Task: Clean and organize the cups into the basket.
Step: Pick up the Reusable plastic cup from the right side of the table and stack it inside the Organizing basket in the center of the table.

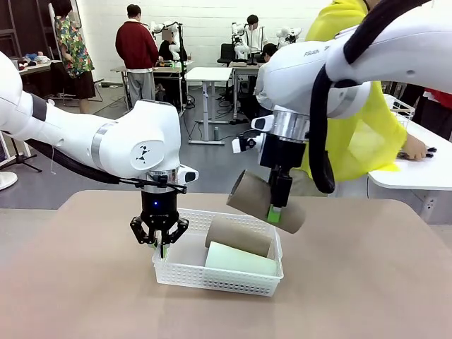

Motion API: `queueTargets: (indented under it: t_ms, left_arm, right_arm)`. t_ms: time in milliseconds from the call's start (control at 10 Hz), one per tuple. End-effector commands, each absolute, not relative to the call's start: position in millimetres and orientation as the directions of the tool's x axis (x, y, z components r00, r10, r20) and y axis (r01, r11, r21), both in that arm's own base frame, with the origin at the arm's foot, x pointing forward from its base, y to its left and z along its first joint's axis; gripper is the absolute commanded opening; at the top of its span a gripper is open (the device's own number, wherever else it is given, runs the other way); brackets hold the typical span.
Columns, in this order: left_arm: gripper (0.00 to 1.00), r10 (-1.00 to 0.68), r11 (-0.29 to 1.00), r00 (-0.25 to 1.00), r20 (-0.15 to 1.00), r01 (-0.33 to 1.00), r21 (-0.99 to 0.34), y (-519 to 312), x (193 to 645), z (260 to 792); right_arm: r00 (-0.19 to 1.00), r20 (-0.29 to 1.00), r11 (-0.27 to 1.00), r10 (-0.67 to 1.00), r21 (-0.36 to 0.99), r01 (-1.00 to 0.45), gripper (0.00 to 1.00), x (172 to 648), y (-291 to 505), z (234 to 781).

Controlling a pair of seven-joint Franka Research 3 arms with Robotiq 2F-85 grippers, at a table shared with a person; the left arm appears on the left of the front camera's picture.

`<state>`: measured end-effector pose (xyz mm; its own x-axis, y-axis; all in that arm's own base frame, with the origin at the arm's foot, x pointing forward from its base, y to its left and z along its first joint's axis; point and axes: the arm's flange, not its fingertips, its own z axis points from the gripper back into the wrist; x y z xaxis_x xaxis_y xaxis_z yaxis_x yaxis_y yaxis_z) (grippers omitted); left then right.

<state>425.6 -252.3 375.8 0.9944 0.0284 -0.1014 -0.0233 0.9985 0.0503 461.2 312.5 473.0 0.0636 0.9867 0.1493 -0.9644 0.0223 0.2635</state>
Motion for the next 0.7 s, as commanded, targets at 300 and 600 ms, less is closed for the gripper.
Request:
queueTargets:
  t_ms: [300,600]
  left_arm:
    - [0.0,0.03,0.998,0.995,-0.091,-0.025,0.051,-251,426,379]
    - [0.0,0.03,0.998,0.995,-0.091,-0.025,0.051,-251,426,379]
  right_arm:
    - [0.064,0.149,0.022,0.987,0.263,-0.964,0.82,461,312,473]
    - [0.053,0.161,0.009,0.986,0.264,-0.964,0.82,464,314,474]
